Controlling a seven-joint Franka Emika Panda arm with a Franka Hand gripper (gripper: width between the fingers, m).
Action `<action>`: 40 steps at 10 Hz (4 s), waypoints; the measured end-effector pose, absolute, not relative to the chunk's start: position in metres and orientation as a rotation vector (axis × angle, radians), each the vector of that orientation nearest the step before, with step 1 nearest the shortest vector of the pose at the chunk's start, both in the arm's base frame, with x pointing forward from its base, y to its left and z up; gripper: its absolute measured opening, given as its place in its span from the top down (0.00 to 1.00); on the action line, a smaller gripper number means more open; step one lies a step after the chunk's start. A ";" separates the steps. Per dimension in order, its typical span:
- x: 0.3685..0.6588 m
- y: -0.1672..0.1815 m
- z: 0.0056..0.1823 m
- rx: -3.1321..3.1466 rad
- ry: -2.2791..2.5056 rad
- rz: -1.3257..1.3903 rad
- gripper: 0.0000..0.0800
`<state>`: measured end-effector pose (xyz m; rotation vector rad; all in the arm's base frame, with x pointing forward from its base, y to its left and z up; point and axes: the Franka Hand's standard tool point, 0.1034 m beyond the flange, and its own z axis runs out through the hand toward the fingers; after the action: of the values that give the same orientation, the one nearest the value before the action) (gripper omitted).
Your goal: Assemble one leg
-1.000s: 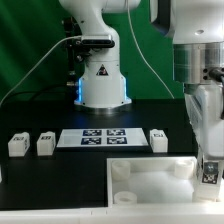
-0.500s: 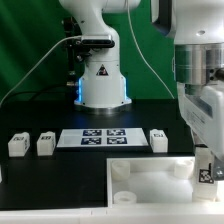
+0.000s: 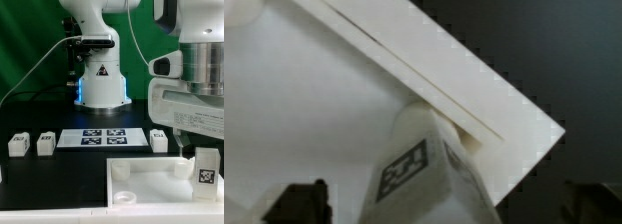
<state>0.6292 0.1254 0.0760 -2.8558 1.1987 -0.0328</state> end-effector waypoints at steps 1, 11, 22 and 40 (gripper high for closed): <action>0.630 0.124 0.076 -2.983 0.923 -0.032 0.19; 0.632 0.120 0.073 -2.764 1.436 -0.032 0.64; 0.627 0.132 0.068 -2.163 2.097 -0.037 0.22; 0.629 0.119 0.066 -2.763 1.302 -0.122 0.64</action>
Offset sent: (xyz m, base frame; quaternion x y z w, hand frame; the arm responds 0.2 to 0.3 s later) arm 0.0000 0.0000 0.0000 0.0000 0.0000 -0.1790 0.9838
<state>0.6290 0.1186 0.0661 -2.7625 1.3016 -0.1218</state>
